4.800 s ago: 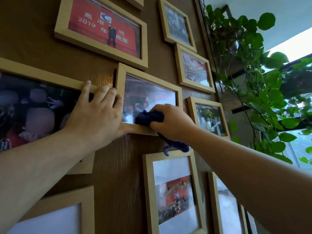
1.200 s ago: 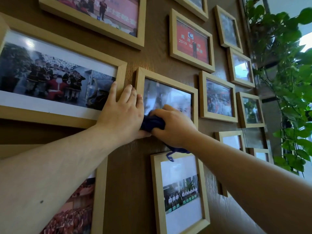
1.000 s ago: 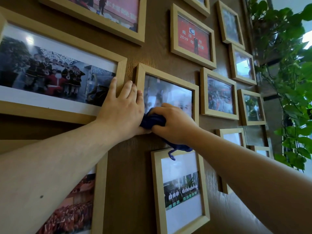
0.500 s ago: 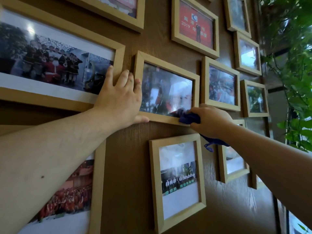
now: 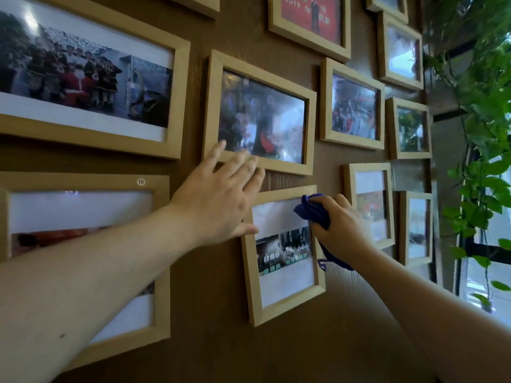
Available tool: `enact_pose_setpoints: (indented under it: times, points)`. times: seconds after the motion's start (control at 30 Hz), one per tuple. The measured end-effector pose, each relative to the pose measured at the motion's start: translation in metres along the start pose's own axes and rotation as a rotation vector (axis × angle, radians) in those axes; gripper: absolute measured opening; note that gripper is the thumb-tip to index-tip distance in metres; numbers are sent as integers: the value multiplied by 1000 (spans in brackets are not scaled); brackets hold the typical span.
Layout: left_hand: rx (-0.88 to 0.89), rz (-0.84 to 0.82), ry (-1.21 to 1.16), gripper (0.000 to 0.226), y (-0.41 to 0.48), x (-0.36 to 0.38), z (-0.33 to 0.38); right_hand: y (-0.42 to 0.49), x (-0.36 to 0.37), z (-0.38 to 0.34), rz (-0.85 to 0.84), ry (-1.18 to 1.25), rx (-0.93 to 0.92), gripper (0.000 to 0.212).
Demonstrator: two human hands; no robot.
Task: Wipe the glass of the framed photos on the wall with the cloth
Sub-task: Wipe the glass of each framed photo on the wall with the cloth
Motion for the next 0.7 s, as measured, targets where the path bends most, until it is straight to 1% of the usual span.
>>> enact_pose_setpoints:
  times: [0.1,0.2,0.3,0.4,0.47,0.6,0.7]
  points:
    - [-12,-86,-58,100,-4,24,12,-5,12,1,-22,43,55,48]
    - [-39,-139,-78,100,-5,41,13,-6,19,-3,-27,60,79,48]
    - [-78,-149,-110,100,-3,47,9,-6,20,-13,-10,46,71,47]
    - [-109,-143,-147,99,-2,50,9,-7,18,-28,1,86,47,47]
    - [-118,-143,-175,96,-3,51,10,-9,16,-44,8,120,-20,47]
    - [-123,-128,-212,88,-1,54,11,-19,16,-83,29,74,-255,49]
    - [-123,-121,-211,87,-1,55,11,-22,17,-86,50,57,-321,50]
Point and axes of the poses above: each hand's wrist, its own y-axis towards the middle knuckle, its own x-axis out of the palm, z = x × y, the point moved 5 cm from there along y, towards the middle knuckle, and after that the axes turned 14 degrees about -y, right-handed, at the moved point
